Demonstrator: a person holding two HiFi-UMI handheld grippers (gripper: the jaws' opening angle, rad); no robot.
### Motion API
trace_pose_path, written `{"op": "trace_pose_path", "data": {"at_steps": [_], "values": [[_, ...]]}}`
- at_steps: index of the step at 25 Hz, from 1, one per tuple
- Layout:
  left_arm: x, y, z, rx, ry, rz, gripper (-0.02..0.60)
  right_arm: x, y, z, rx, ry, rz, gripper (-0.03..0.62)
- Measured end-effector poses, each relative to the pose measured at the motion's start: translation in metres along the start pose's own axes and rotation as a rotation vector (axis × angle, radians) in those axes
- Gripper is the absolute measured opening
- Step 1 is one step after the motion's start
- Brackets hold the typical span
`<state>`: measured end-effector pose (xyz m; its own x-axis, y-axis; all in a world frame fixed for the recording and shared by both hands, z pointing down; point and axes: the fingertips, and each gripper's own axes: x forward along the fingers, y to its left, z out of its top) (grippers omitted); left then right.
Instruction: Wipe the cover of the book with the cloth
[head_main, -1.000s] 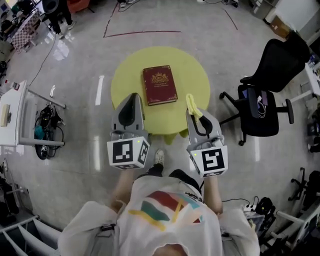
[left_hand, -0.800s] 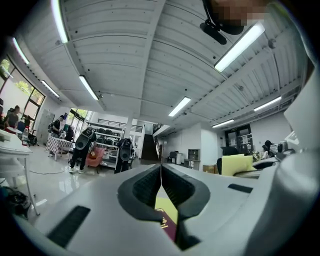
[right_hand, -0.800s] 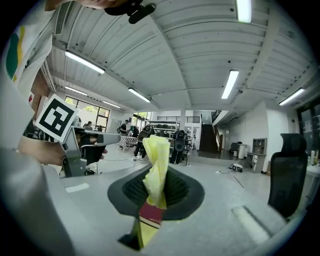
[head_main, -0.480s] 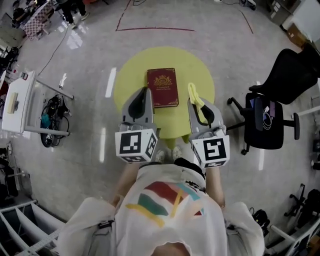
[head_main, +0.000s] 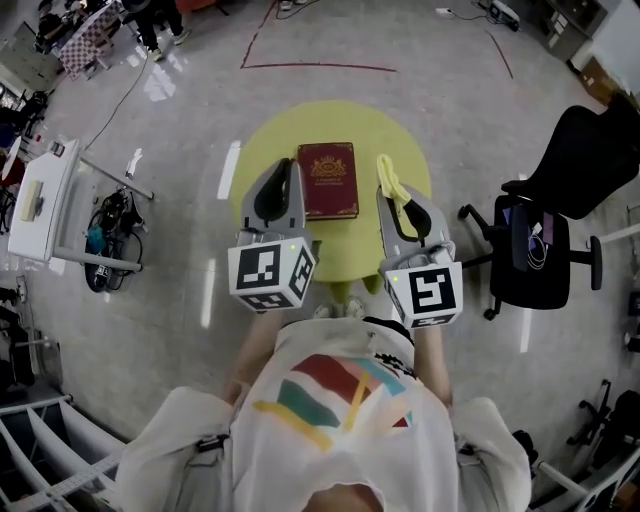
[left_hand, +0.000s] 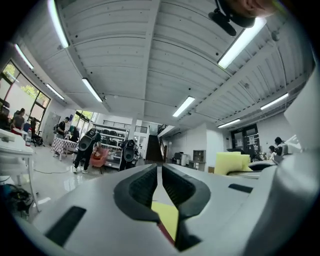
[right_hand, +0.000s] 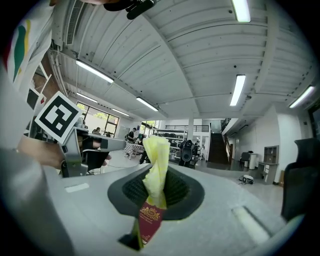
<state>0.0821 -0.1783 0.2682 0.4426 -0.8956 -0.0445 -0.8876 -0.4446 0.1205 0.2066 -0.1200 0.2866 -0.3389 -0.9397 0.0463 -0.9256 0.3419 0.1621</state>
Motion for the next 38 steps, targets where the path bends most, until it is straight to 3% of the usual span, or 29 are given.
{"op": "trace_pose_path", "data": {"at_steps": [6, 11, 26, 38], "values": [[0.012, 0.021, -0.022, -0.054, 0.090, 0.004, 0.045, 0.008, 0.004, 0.001, -0.011, -0.001, 0.013, 0.029], [0.030, 0.035, -0.051, -0.102, 0.167, -0.003, 0.160, 0.014, 0.006, -0.006, -0.008, 0.026, 0.016, 0.029], [0.042, 0.084, -0.220, -0.244, 0.540, 0.100, 0.160, 0.024, 0.005, -0.037, 0.018, 0.132, 0.020, 0.029], [0.039, 0.085, -0.313, -0.278, 0.768, 0.099, 0.158, 0.020, -0.001, -0.058, 0.024, 0.196, 0.004, 0.029]]}}
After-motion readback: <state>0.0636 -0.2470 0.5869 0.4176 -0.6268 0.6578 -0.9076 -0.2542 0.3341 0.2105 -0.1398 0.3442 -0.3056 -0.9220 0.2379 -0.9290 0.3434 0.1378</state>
